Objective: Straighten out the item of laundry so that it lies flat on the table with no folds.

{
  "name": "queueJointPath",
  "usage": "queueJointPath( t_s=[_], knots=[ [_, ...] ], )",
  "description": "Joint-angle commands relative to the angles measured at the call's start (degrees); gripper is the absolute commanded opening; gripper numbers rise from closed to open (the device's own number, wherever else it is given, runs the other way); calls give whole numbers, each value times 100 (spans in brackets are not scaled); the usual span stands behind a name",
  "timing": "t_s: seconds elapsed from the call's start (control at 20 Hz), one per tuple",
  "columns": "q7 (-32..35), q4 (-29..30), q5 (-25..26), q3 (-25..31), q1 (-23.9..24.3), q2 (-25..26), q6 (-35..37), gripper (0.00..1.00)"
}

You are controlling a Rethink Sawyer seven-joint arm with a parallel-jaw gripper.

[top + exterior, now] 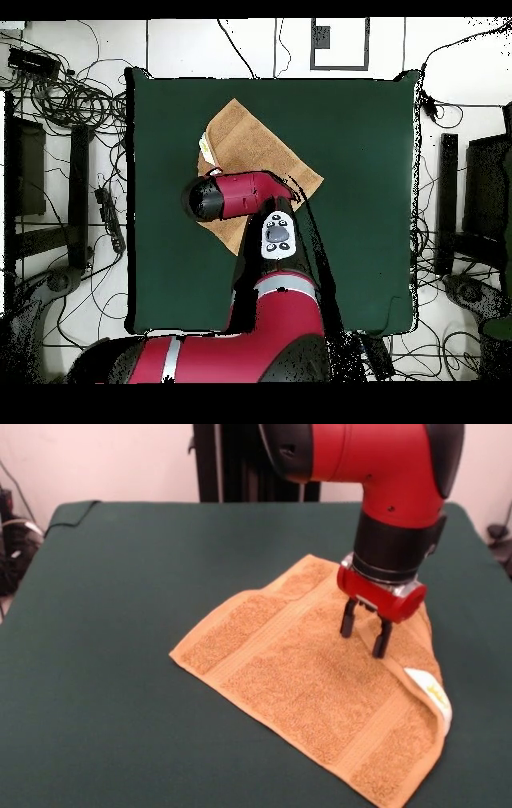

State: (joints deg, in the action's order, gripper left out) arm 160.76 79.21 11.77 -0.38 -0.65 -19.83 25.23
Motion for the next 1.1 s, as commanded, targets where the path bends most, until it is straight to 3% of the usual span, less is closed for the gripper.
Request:
queueJointPath(
  t_s=[0.05, 0.6, 1.1],
  knots=[
    [-4, 230, -286, 377, 26, -88, 805, 100],
    [70, 394, -406, 394, -28, -359, 1023, 100],
    [330, 336, -351, 298, -164, -143, 710, 100]
  ],
)
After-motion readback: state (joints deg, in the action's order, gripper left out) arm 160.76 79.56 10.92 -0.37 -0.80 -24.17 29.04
